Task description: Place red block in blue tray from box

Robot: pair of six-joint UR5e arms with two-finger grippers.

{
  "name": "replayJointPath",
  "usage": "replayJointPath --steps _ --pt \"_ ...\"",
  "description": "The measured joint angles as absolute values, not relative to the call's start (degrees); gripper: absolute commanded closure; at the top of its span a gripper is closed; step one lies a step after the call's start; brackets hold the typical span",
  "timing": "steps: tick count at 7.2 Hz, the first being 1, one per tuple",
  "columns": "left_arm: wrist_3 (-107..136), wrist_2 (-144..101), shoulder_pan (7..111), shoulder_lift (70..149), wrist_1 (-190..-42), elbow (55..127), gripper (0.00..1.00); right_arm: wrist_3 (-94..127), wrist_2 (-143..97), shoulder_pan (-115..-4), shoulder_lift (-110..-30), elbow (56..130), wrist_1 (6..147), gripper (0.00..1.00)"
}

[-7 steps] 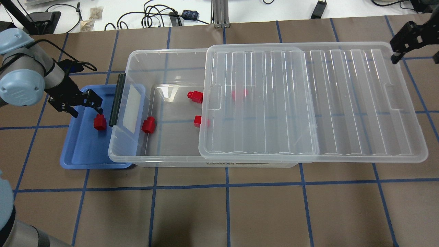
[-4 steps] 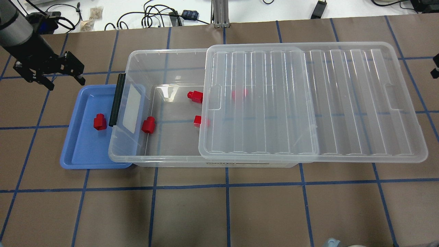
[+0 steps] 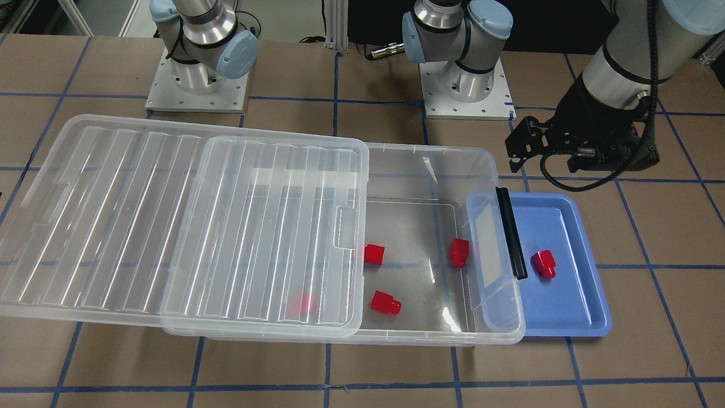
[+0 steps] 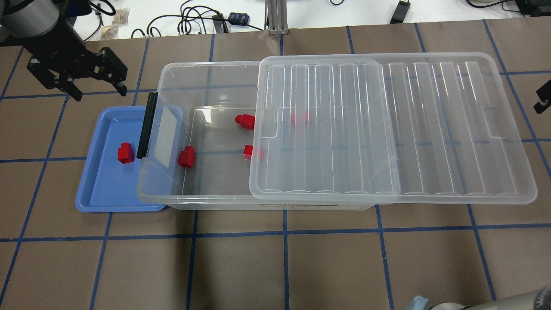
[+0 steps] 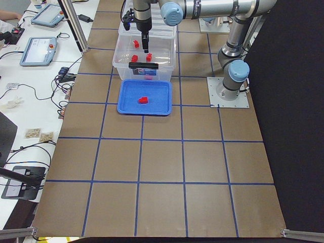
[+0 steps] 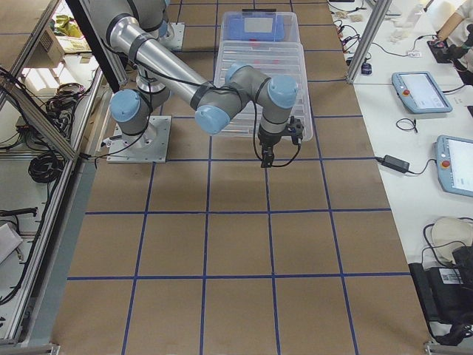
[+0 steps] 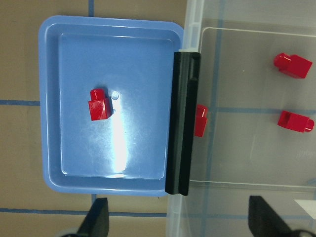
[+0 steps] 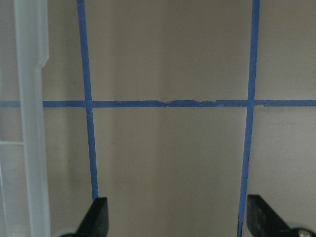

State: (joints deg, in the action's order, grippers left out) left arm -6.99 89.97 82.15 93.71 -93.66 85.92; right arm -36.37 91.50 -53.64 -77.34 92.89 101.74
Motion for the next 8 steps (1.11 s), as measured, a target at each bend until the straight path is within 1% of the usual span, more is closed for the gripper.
replayJointPath --steps 3,8 --pt "-6.86 89.90 84.08 92.95 -94.17 88.09 0.00 -35.90 90.09 -54.61 -77.34 94.20 102.02 0.00" --pt "-6.85 89.99 84.97 92.82 -94.22 88.50 0.00 -32.63 89.76 -59.62 -77.37 94.31 102.05 0.00"
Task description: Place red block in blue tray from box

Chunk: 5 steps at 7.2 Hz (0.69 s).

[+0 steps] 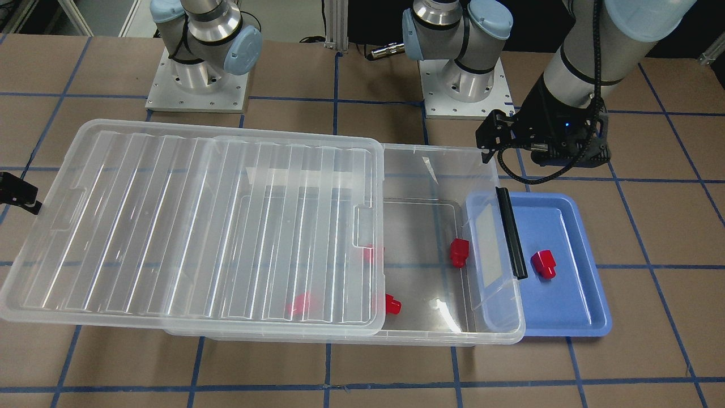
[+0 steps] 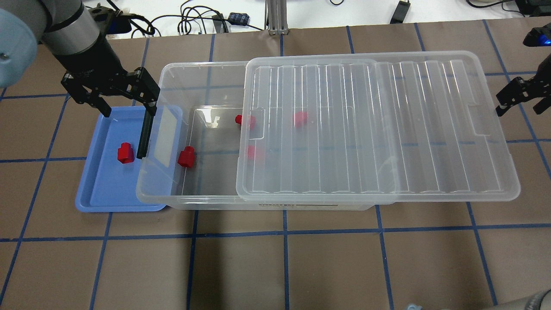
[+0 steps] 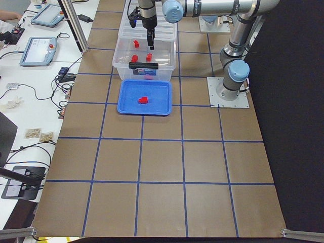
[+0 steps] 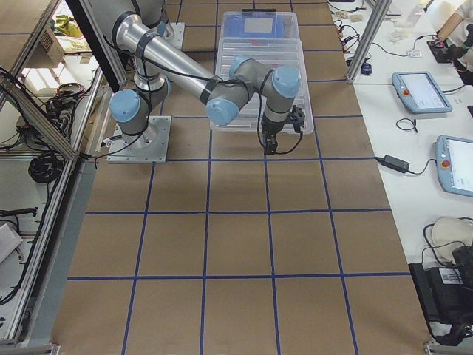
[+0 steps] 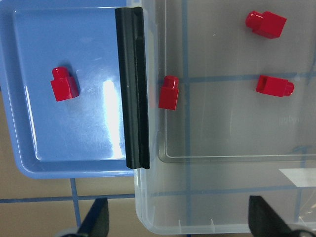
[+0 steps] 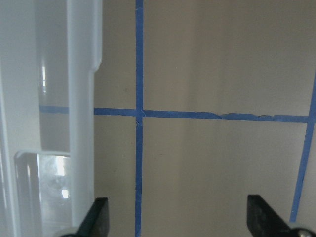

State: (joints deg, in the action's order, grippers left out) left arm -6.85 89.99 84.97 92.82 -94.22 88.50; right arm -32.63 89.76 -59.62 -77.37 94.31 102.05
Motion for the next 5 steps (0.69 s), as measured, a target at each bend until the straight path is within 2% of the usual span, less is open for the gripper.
replayJointPath --steps 5 --pt "-6.80 90.01 84.99 92.29 -94.23 88.68 0.00 -24.93 89.75 -65.20 -77.34 94.42 102.12 0.00"
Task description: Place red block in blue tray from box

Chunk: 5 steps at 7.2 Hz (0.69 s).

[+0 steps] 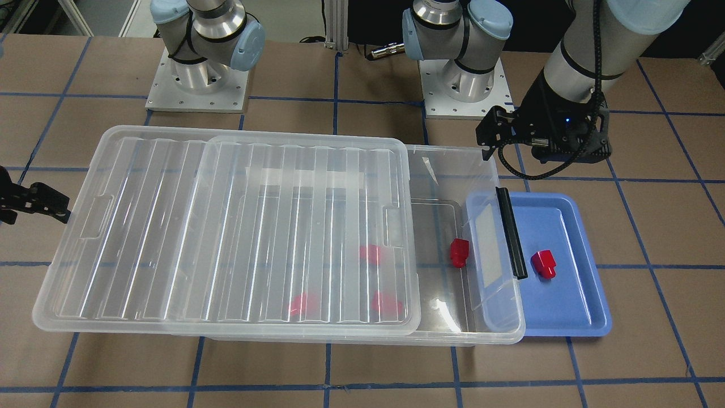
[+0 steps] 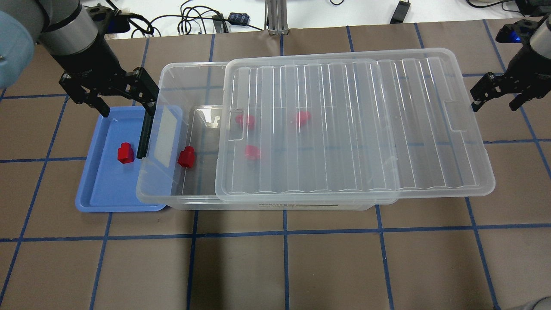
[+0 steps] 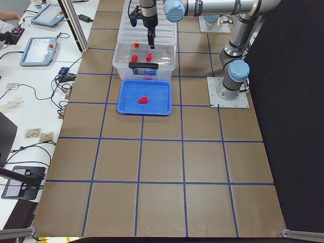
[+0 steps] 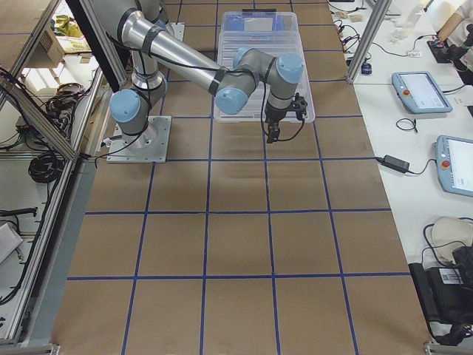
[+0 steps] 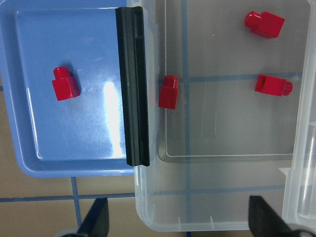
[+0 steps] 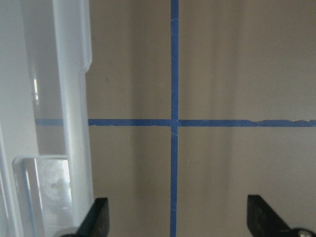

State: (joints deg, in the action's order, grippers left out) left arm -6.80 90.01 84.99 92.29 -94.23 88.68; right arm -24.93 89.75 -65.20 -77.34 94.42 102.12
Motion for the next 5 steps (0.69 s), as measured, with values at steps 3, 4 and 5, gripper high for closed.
replayJointPath --steps 3,4,5 --pt "-6.77 90.08 84.99 92.32 -94.22 88.68 0.00 -17.19 89.75 -70.32 -77.62 94.77 102.35 0.00" --pt "-6.77 90.09 84.99 92.42 -94.22 88.68 0.00 -14.34 89.79 -72.51 -77.66 94.83 102.67 0.00" --pt "-6.77 90.00 84.99 92.49 -94.20 88.68 0.00 -11.59 89.81 -74.56 -77.61 94.88 102.95 0.00"
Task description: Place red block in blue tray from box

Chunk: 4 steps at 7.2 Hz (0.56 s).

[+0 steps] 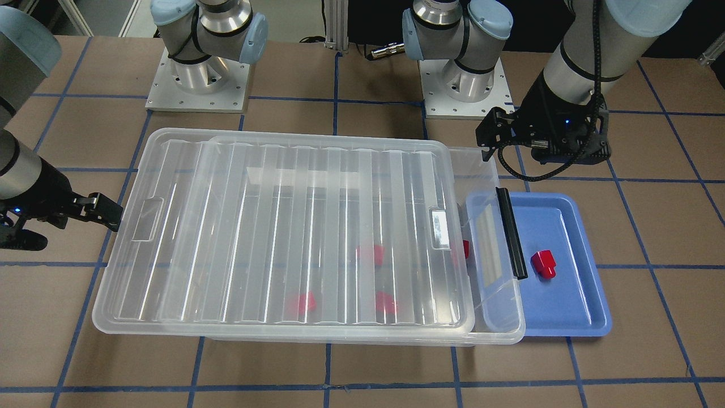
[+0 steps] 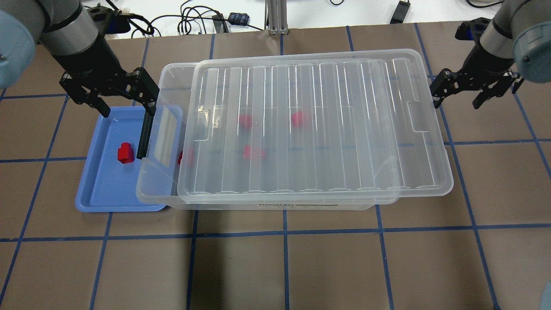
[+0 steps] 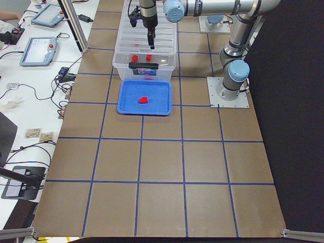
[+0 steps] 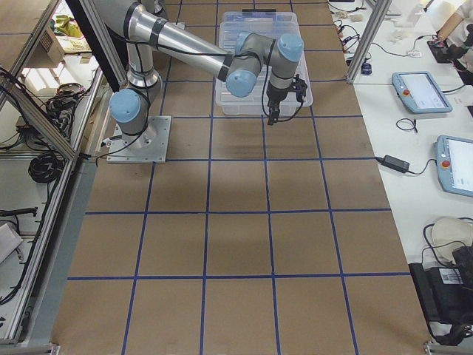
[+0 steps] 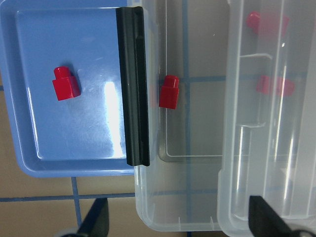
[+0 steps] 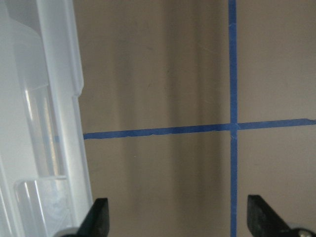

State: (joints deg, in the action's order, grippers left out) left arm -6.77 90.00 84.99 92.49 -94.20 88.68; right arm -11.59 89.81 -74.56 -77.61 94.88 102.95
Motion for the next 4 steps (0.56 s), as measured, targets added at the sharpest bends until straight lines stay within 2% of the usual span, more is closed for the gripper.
replayJointPath --steps 4 --pt "-6.77 89.86 84.99 92.60 -94.22 88.68 0.00 -4.10 89.85 -79.76 -77.45 94.87 103.69 0.00"
